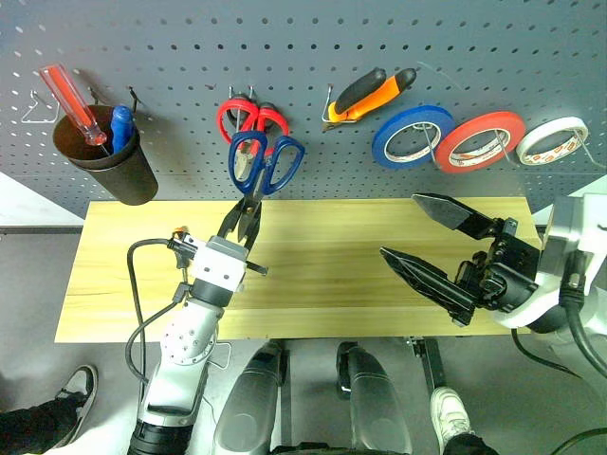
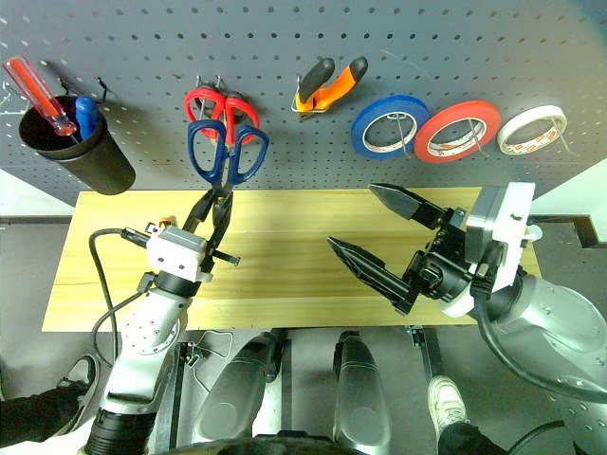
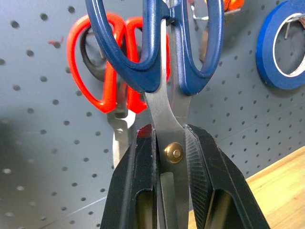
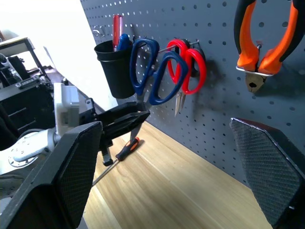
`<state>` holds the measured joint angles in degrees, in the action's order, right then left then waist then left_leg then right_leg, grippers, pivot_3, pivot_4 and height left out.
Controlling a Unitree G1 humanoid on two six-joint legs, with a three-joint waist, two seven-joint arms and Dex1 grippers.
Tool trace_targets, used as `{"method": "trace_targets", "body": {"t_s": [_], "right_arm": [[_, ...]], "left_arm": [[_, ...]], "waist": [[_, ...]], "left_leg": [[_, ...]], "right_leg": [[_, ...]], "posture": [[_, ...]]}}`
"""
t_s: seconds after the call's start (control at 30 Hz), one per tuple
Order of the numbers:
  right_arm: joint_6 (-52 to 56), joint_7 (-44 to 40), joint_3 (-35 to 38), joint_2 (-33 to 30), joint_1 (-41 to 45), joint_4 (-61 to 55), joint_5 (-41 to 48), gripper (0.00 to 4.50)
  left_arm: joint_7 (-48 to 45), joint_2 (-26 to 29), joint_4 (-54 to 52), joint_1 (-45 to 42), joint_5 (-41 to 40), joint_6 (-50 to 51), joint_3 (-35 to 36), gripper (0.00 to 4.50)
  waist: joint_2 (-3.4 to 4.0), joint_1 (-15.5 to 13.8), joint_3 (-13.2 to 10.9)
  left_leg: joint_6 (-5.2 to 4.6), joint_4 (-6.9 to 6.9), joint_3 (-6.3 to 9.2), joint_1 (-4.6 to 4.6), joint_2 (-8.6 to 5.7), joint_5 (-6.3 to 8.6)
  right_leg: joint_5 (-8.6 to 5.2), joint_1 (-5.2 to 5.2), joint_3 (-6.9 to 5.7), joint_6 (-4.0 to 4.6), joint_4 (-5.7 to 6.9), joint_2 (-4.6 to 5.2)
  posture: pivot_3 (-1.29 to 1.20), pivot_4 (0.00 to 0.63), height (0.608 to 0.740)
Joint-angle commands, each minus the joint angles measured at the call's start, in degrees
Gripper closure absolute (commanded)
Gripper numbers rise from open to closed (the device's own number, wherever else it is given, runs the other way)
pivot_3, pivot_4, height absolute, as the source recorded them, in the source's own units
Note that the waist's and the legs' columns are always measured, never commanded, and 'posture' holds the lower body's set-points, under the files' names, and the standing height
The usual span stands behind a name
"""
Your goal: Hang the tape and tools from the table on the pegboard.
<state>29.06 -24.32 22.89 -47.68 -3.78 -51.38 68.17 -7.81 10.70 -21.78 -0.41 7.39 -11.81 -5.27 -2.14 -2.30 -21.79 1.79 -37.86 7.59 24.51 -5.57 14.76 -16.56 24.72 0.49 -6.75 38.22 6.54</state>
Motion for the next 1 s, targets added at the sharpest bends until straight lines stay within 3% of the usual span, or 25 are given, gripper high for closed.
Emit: {"method": "trace_targets", "body": {"t_s": [0.03, 0.7, 1.0], "right_arm": [[-0.46, -0.4, 1.23, -0.6, -0.4, -1.17, -0.2, 0.0], [0.17, -0.85, 1.32, -1.05, -1.22, -1.11, -1.72, 0.0], [0.35, -0.13, 0.95, -1.09, -1.51, -1.65, -2.07, 0.0]], "left_arm": [[0.06, -0.65, 0.22, -1.95, -1.45, -0.19, 0.87, 3.97], [0.62, -1.07, 3.36, -4.01, -1.25, -0.45, 2.2, 3.97], [2.85, -2.12, 9.99, -7.3, -0.05, -1.07, 2.61, 4.01]], "waist": [[0.01, -0.03, 0.02], [0.04, -0.01, 0.07], [0.03, -0.01, 0.09]], "left_leg": [[0.0, -0.04, 0.01, 0.0, 0.0, 0.0], [0.0, -0.18, 0.02, 0.0, 0.0, 0.0], [-0.01, -0.23, 0.01, 0.0, 0.0, 0.0]], "right_leg": [[0.01, -0.02, 0.0, -0.01, 0.01, 0.0], [0.11, -0.07, 0.0, 0.0, 0.02, -0.03], [0.12, -0.08, 0.0, -0.01, 0.05, -0.03]], "posture": [[0.02, 0.34, 0.71], [0.02, 0.343, 0.71], [0.01, 0.342, 0.71]]}}
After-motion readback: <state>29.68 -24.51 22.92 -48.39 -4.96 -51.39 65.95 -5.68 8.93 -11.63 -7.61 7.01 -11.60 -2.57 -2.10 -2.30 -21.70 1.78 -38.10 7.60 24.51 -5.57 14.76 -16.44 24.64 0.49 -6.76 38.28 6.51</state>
